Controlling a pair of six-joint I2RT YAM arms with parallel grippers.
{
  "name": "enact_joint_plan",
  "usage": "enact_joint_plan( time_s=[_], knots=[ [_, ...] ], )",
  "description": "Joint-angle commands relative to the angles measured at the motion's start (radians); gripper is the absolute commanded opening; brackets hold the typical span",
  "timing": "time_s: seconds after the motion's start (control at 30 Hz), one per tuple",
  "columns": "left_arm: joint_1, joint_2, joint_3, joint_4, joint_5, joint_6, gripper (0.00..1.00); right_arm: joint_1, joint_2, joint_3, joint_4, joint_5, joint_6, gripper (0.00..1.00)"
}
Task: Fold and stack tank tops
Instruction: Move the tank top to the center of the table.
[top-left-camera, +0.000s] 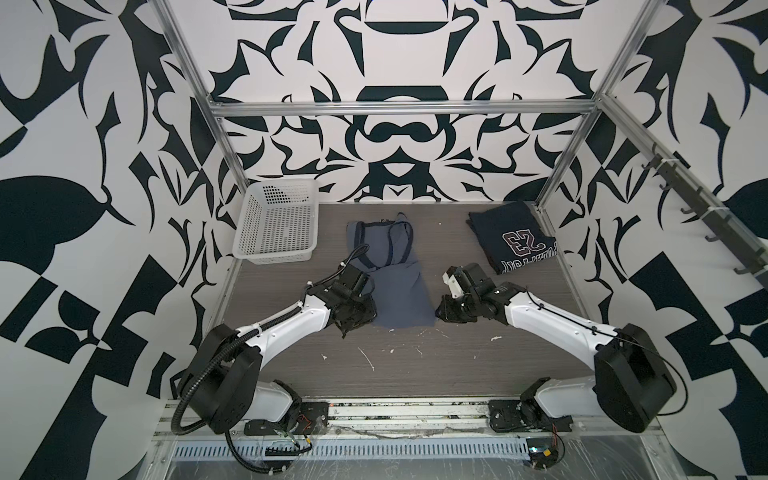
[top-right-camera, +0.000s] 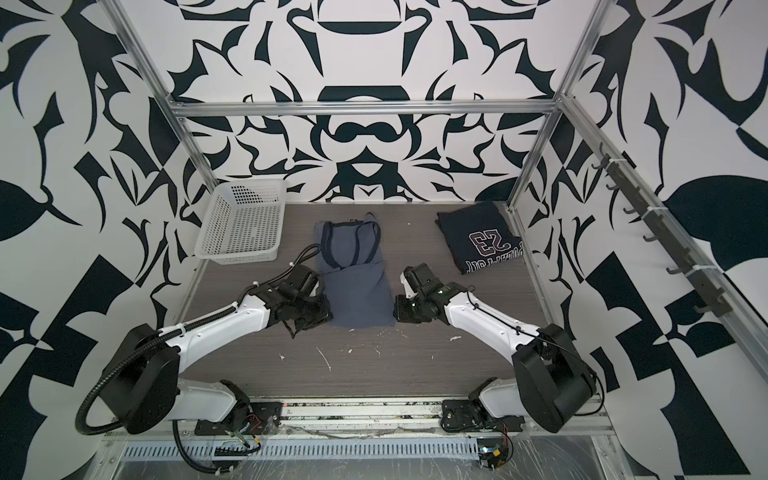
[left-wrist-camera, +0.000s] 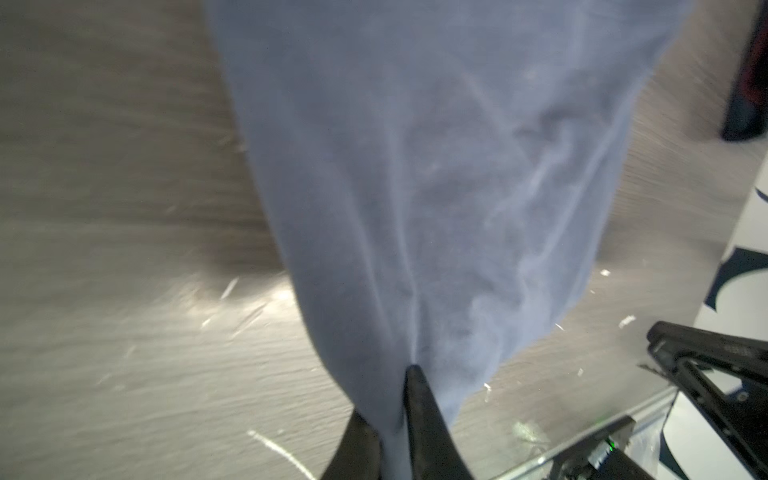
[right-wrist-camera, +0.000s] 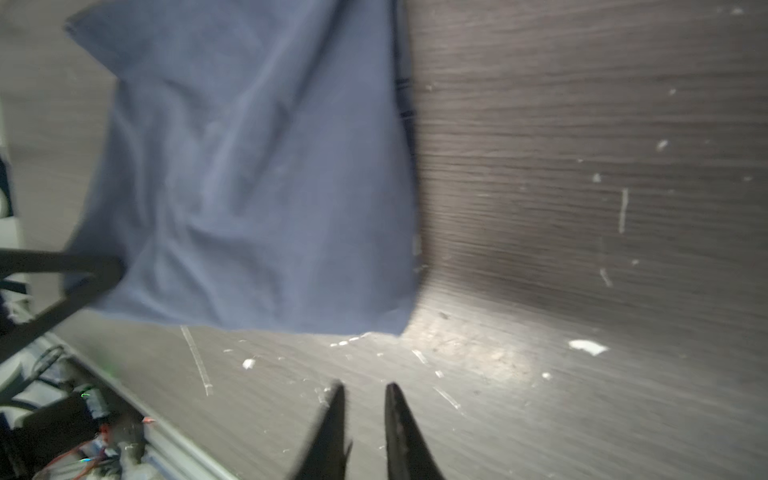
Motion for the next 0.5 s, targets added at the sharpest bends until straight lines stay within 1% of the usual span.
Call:
enact_joint_plan(
  time_s=[0.0,0.1,0.17,0.27,0.37,0.47],
  knots=[
    [0.005,0.007,-0.042,-0.025,-0.041,-0.038,0.21,0.002,0.024,-0.030,0.081,-0.021,0.037,0.32],
    [0.005,0.013,-0.073,-0.005,-0.044,-0.047,0.30,0.038,0.027,-0.050,0.110,-0.018,0.049,0.38],
    [0.005,-0.008,-0.094,-0.005,-0.062,-0.057,0.37,0.062,0.024,-0.067,0.131,-0.012,0.067,0.39],
    [0.005,-0.050,-0.132,0.007,-0.076,-0.080,0.44,0.066,0.028,-0.113,0.196,-0.012,0.099,0.40],
    [0.004,-0.093,-0.177,0.057,-0.047,-0.105,0.48,0.066,0.057,-0.123,0.222,0.009,0.097,0.40],
    [-0.016,-0.145,-0.206,0.097,-0.036,-0.133,0.51,0.067,0.091,-0.128,0.261,0.007,0.100,0.38]
  ],
)
